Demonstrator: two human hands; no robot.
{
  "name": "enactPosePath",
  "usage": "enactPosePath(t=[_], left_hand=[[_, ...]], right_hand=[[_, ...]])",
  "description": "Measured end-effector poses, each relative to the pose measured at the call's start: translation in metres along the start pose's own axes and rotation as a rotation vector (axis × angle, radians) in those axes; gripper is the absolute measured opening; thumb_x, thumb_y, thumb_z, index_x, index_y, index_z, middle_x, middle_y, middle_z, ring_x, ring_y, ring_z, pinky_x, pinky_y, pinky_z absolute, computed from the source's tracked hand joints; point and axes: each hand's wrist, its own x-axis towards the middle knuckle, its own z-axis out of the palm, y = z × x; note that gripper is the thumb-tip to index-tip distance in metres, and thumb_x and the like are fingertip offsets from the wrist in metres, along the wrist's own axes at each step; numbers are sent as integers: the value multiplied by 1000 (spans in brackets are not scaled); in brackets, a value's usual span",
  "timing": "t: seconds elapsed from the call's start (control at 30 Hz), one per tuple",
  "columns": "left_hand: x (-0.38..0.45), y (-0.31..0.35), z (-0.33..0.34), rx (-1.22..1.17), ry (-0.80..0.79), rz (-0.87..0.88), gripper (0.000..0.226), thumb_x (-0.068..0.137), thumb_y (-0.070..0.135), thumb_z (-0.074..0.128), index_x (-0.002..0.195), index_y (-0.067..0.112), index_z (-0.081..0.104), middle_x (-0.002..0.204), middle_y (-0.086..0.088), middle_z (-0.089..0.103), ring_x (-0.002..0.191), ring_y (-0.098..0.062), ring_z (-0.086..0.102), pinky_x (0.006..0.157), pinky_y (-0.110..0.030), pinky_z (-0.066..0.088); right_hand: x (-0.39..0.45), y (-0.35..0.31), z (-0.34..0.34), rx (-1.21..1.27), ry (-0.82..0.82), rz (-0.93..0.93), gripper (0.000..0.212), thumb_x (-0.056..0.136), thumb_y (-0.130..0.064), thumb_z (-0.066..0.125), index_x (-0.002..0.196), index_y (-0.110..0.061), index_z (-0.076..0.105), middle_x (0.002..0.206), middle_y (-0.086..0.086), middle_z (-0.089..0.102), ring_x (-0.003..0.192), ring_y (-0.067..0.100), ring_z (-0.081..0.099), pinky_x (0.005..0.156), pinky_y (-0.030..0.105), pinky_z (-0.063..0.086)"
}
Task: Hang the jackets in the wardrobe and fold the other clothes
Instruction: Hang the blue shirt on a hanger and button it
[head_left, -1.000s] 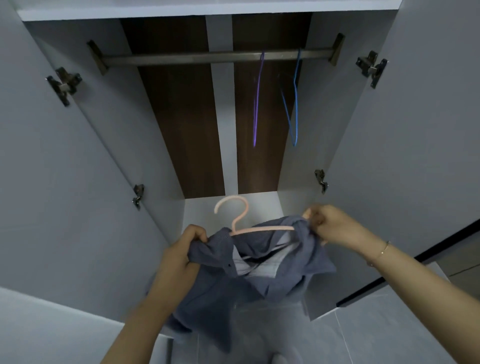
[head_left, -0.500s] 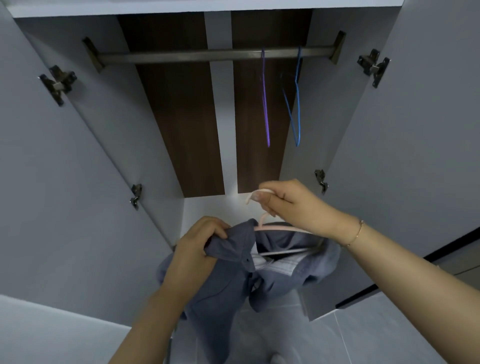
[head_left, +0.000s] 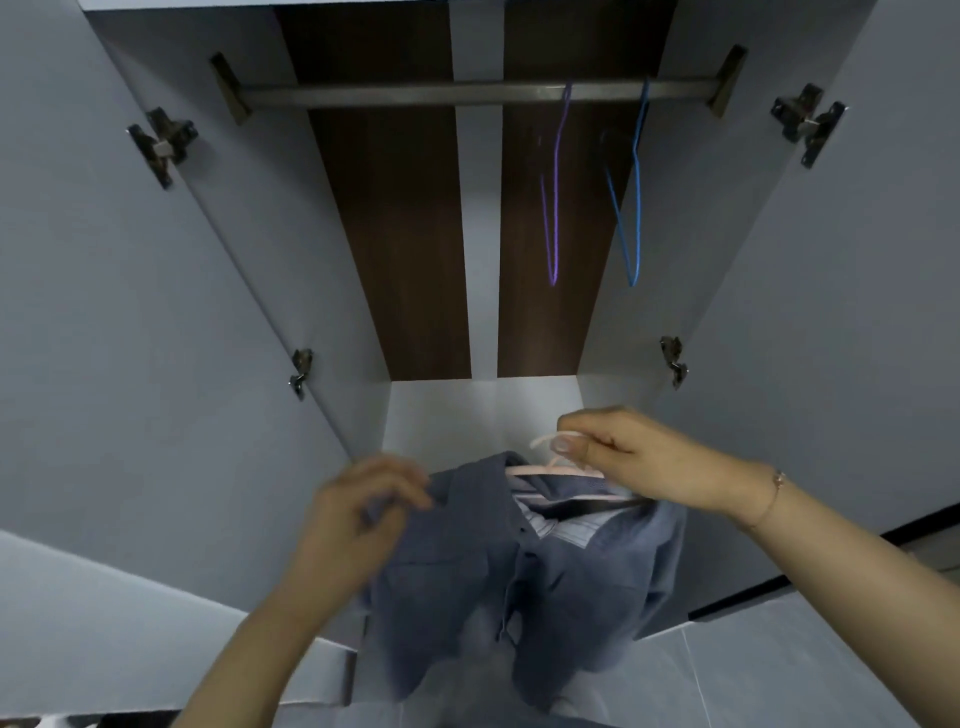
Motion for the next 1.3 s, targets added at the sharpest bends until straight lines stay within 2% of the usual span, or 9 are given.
enactPosePath(t=[0.1,0.13,0.2,0.3,0.6,0.87,1.07,1.23,1.3], left_hand=[[57,21,9,-119,-92,-277,22,93,5,60,93,25,69,95,13,69,92,-9,63,78,-12,46],[74,26,20,-44,-248,-336,9,95,20,62,100,25,68,98,13,67,96,-10,62,80,-12,46],[96,32,49,170,-661,-365,33,94,44,58,119,23,64,117,7,64,111,-13,58,96,-24,46],[99,32,83,105,-999,-374,35,97,36,57,122,13,65,124,-8,64,110,-17,57,102,-40,45],[78,22,126,-306,-843,-371,14,96,20,60,82,17,61,75,7,61,68,-2,57,64,-13,46],[53,11,134,-625,-896,-566,29,92,13,66,120,16,62,117,-4,68,113,-18,64,96,-32,53],[33,16,154,-577,-706,-531,16,100,11,52,93,11,65,87,-4,63,85,-13,58,80,-22,50],[45,6,133,-1278,-318,-1112,23,98,0,44,93,-4,67,82,-15,71,68,-22,71,59,-31,59],[43,4,127,-1249,-387,-1243,24,95,-3,42,91,-6,66,79,-17,70,65,-25,69,56,-31,59]], right_hand=[[-8,0,9,-16,-50,-25,30,101,-27,45,75,-13,50,73,-5,46,69,10,48,66,29,42],[-10,-1,12,-13,-59,-16,29,101,-27,46,76,-14,50,75,-5,46,70,10,48,67,30,43],[-15,-3,17,9,-57,7,26,101,-28,50,76,-20,53,77,-9,45,71,9,49,67,28,43],[-27,-4,20,65,-14,13,19,97,-31,53,81,-25,59,80,-11,48,74,9,51,69,21,41],[-71,1,24,114,99,35,15,95,-21,58,84,-11,60,90,0,49,82,17,50,75,28,42],[-89,-5,19,164,160,22,17,97,-19,54,82,-25,50,90,5,45,81,24,46,76,26,40],[-94,-6,20,155,138,58,17,98,-19,54,81,-16,52,90,6,45,82,25,46,76,27,40],[-108,-5,15,119,202,39,17,98,-17,51,80,-19,49,91,-3,46,84,18,49,76,24,41],[-109,-8,19,91,210,3,17,98,-15,52,81,-12,50,91,-1,45,84,19,48,75,26,41]])
